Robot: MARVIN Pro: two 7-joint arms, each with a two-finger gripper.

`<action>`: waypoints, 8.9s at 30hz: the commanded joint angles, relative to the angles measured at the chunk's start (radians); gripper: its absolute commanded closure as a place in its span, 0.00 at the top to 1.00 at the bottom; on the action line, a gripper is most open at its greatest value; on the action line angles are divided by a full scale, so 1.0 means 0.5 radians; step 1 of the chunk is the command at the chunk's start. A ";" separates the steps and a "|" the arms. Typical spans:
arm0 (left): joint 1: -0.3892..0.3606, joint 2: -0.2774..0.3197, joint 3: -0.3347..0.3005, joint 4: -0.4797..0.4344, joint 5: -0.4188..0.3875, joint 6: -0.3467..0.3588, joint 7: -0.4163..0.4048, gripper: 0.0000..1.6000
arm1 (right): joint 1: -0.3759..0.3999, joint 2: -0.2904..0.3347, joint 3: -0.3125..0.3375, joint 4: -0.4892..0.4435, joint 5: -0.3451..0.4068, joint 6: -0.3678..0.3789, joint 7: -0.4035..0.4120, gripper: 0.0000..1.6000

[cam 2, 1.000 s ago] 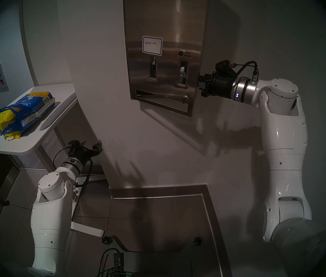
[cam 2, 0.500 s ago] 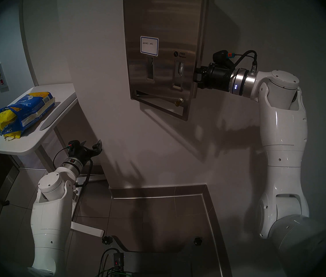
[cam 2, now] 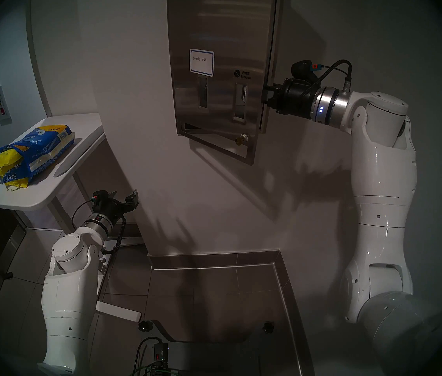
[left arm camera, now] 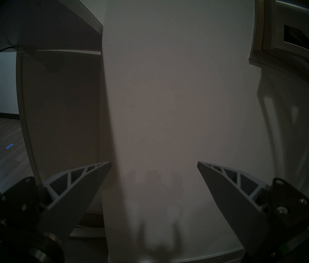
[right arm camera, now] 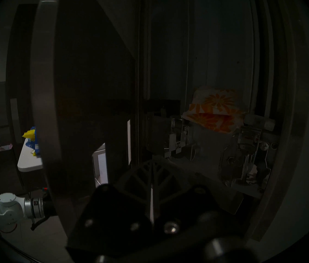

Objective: Open the dispenser door, put the pads inside, close the door

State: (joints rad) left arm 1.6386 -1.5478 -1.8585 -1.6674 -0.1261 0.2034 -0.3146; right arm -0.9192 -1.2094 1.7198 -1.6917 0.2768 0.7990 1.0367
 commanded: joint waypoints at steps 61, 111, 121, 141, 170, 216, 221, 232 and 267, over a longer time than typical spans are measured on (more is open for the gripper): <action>-0.016 0.001 0.002 -0.022 0.001 -0.003 0.004 1.00 | 0.353 -0.065 -0.574 0.205 1.227 0.053 -0.141 0.00; -0.016 0.002 0.003 -0.022 0.000 -0.003 0.005 1.00 | 0.527 -0.311 -0.910 0.317 0.697 -0.481 -0.584 0.00; -0.016 0.002 0.003 -0.021 0.000 -0.003 0.004 1.00 | 0.745 -0.338 -1.075 0.597 0.616 -0.550 -0.409 0.00; -0.016 0.003 0.003 -0.021 0.000 -0.004 0.004 1.00 | 0.858 -0.613 -1.230 0.818 0.256 -0.856 -0.864 0.00; -0.016 0.002 0.003 -0.022 0.000 -0.003 0.005 1.00 | 0.867 -0.980 -1.367 1.215 -0.844 -0.984 -1.726 0.00; -0.016 0.004 0.004 -0.019 -0.002 -0.005 0.003 1.00 | 0.463 -0.400 -0.819 0.212 -0.399 -0.729 -1.091 0.00; -0.016 0.004 0.004 -0.019 -0.002 -0.005 0.003 1.00 | 0.389 -0.323 -0.688 0.066 -0.380 -0.654 -1.102 0.00; -0.015 0.004 0.004 -0.021 -0.002 -0.004 0.005 1.00 | 0.199 -0.298 -0.406 -0.242 -0.341 -0.453 -1.218 0.00; -0.015 0.004 0.004 -0.022 -0.002 -0.003 0.007 1.00 | -0.364 -0.341 -0.132 -0.464 -0.560 -0.489 -1.669 0.00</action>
State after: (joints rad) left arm 1.6388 -1.5455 -1.8574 -1.6666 -0.1277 0.2034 -0.3139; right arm -1.0495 -1.3649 1.6470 -1.9169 0.0237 0.5687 0.2480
